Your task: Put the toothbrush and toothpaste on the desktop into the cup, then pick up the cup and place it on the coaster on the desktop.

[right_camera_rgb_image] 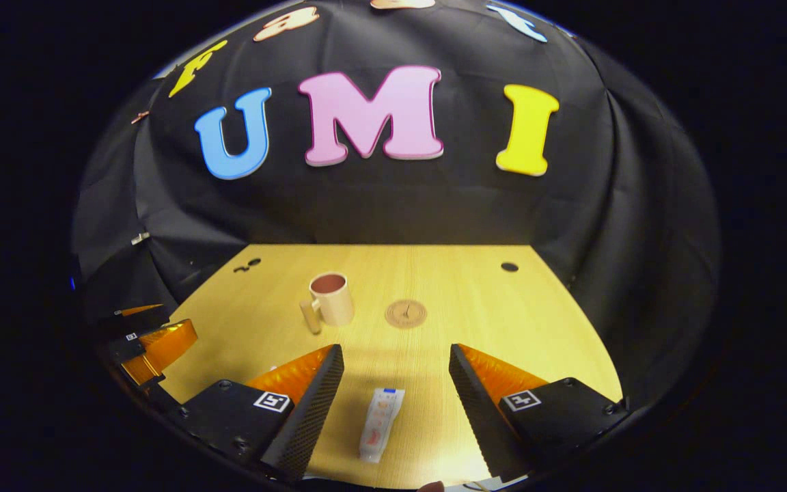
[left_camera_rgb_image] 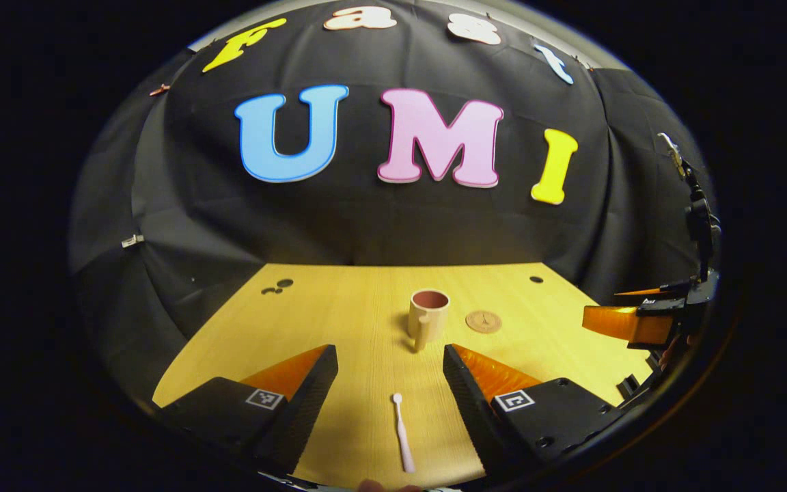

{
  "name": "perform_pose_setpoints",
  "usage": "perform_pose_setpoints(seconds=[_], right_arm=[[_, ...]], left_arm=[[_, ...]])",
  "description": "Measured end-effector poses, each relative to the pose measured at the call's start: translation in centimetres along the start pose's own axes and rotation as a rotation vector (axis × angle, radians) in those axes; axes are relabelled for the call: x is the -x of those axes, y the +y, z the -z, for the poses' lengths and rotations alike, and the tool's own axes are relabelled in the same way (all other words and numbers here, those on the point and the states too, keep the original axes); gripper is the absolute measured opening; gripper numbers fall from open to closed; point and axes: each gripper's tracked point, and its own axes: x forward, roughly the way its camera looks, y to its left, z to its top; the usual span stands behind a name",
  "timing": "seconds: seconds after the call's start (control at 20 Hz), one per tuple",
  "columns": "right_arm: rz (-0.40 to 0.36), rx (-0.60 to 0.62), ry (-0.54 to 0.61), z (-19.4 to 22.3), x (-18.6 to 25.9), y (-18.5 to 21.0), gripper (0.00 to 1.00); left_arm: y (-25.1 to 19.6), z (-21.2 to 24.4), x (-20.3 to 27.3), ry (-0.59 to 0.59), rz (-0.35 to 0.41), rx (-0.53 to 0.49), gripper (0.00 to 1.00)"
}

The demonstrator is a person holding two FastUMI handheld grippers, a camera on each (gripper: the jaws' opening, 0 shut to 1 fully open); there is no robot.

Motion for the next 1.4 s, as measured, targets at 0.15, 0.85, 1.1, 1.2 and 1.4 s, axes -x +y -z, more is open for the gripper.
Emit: perform_pose_setpoints(seconds=[0.15,0.85,1.1,1.2,1.4], right_arm=[[-0.017,-0.016,0.194,6.7,-1.8,0.5,0.94],[0.066,-0.007,0.613,18.2,-8.7,1.5,0.83],[0.087,-0.036,0.656,18.3,-8.6,1.9,0.53],[0.076,-0.023,0.654,18.3,-8.6,1.9,0.45],[-0.01,-0.124,0.66,18.3,-7.3,2.6,0.41]], left_arm=[[-0.7,3.6,-0.9,0.091,0.004,-0.014,0.96],[2.3,10.3,-2.1,0.238,-0.089,0.053,0.96],[2.9,11.5,-3.2,0.27,-0.095,0.072,0.95],[2.7,11.8,-3.6,0.288,-0.087,0.077,0.93],[1.1,12.6,-5.0,0.342,-0.047,0.077,0.91]])
